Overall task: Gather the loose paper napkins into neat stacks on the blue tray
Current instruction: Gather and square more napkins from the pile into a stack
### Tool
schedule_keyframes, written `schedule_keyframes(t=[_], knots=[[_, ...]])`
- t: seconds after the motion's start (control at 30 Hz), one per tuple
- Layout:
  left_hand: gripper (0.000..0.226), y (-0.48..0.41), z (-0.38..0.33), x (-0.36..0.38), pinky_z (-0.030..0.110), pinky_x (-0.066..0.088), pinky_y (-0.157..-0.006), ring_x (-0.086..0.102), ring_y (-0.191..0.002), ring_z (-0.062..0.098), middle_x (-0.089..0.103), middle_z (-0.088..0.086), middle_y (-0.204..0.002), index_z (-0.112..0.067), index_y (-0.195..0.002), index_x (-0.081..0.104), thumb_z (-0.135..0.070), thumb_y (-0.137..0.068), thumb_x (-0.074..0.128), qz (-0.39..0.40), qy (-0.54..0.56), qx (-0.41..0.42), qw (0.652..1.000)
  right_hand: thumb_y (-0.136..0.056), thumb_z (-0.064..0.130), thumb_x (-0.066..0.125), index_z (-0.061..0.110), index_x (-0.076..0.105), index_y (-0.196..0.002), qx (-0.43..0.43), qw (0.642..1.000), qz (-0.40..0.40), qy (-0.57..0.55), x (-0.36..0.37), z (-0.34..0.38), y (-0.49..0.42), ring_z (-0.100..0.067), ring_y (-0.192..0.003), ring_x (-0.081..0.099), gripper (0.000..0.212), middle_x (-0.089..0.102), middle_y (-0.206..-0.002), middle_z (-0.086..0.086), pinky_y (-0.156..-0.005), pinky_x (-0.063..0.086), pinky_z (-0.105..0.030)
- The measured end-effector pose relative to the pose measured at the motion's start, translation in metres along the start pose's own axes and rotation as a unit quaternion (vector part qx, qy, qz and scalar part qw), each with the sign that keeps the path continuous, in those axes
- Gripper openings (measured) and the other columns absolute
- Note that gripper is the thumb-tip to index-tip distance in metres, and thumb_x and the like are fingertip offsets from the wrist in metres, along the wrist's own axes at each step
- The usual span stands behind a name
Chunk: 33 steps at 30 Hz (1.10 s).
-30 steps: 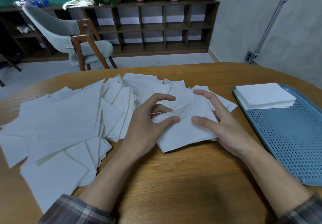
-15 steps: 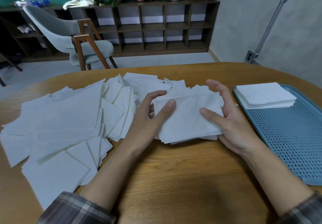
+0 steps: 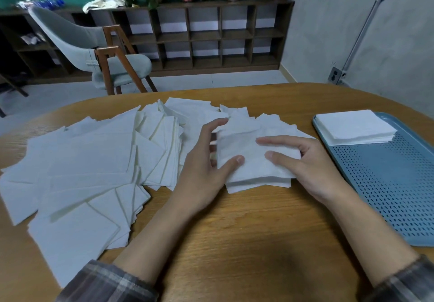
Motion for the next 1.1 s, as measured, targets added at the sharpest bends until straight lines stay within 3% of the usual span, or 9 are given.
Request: schedule_keyframes(t=[0.1,0.2,0.27,0.37,0.53,0.73,0.87,0.97,1.1], knots=[[0.053,0.002,-0.004,0.003,0.015,0.05,-0.087,0.056,-0.117,0.001,0.053,-0.019,-0.129,-0.037,-0.131,0.049,-0.031,-0.089,0.083,-0.011,-0.12,0.065,0.991,-0.096,0.006,0.073,0.03,0.08,-0.113,-0.011,0.996,-0.089,-0.007,-0.016,0.001,0.0,0.012,-0.122,0.059,0.031,0.075,-0.118,0.026,-0.1,0.039,-0.004],[0.026,0.003,0.004,0.016,0.02,0.049,-0.08,0.061,-0.1,0.004,0.063,-0.017,-0.105,-0.033,-0.106,0.065,-0.034,-0.088,0.083,0.083,-0.186,0.082,0.976,-0.096,0.008,0.073,0.031,0.08,-0.115,-0.004,0.992,-0.127,-0.003,-0.024,-0.003,0.0,0.02,-0.118,0.057,0.031,0.073,-0.116,0.033,-0.092,0.036,0.005],[0.014,0.006,0.011,0.027,0.023,0.05,-0.082,0.061,-0.097,0.003,0.066,-0.017,-0.098,-0.032,-0.101,0.073,-0.04,-0.091,0.079,0.142,-0.225,0.082,0.96,-0.096,0.009,0.073,0.032,0.079,-0.116,-0.003,0.992,-0.126,0.001,-0.024,-0.003,0.0,0.023,-0.117,0.055,0.031,0.072,-0.117,0.034,-0.09,0.034,0.007],[0.01,0.007,0.013,0.03,0.029,0.053,-0.084,0.061,-0.095,0.003,0.065,-0.017,-0.097,-0.029,-0.102,0.079,-0.036,-0.097,0.074,0.148,-0.226,0.088,0.959,-0.097,0.011,0.073,0.033,0.078,-0.119,-0.008,0.994,-0.109,-0.017,-0.019,-0.001,0.0,0.022,-0.12,0.053,0.032,0.071,-0.121,0.033,-0.092,0.034,0.005],[0.008,0.01,0.001,0.03,0.033,0.052,-0.084,0.056,-0.096,0.005,0.059,-0.016,-0.1,-0.026,-0.102,0.069,-0.031,-0.102,0.063,0.13,-0.278,0.148,0.94,-0.098,0.01,0.07,0.038,0.075,-0.124,0.011,0.999,-0.048,-0.015,-0.005,-0.009,-0.003,0.016,-0.131,0.05,0.038,0.068,-0.13,0.032,-0.11,0.033,-0.014],[0.003,0.012,-0.018,0.016,0.029,0.049,-0.084,0.059,-0.095,0.008,0.062,-0.016,-0.1,-0.025,-0.105,0.062,-0.027,-0.104,0.061,0.064,-0.237,0.175,0.954,-0.099,0.009,0.069,0.043,0.076,-0.122,0.026,0.998,-0.061,-0.019,-0.007,-0.017,-0.005,0.01,-0.135,0.049,0.042,0.067,-0.131,0.031,-0.12,0.033,-0.029],[0.004,0.012,-0.025,0.012,0.027,0.047,-0.083,0.059,-0.095,0.008,0.064,-0.013,-0.099,-0.022,-0.105,0.065,-0.025,-0.103,0.063,0.047,-0.238,0.191,0.951,-0.099,0.007,0.069,0.042,0.076,-0.121,0.021,0.997,-0.07,-0.026,-0.008,-0.015,-0.005,0.015,-0.131,0.05,0.042,0.067,-0.129,0.033,-0.113,0.036,-0.019],[0.005,0.012,-0.021,0.016,0.03,0.048,-0.079,0.057,-0.088,0.008,0.063,-0.014,-0.09,-0.023,-0.093,0.066,-0.028,-0.095,0.065,0.084,-0.268,0.186,0.942,-0.098,0.006,0.069,0.041,0.076,-0.12,0.015,0.996,-0.082,-0.033,-0.011,-0.012,-0.004,0.019,-0.127,0.051,0.042,0.067,-0.127,0.034,-0.103,0.035,-0.01],[0.008,0.014,-0.006,0.027,0.033,0.052,-0.075,0.056,-0.084,0.005,0.061,-0.015,-0.085,-0.029,-0.089,0.065,-0.036,-0.09,0.063,0.15,-0.301,0.159,0.928,-0.098,0.006,0.068,0.041,0.076,-0.12,0.01,0.996,-0.077,-0.038,-0.01,-0.011,-0.003,0.017,-0.129,0.051,0.042,0.068,-0.127,0.033,-0.105,0.034,-0.013]])
Point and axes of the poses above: each hand's wrist, its own y-axis away from the middle knuckle, its own x-axis out of the palm, z = x × y, the point moved 8 cm from there along -y, towards the middle knuckle
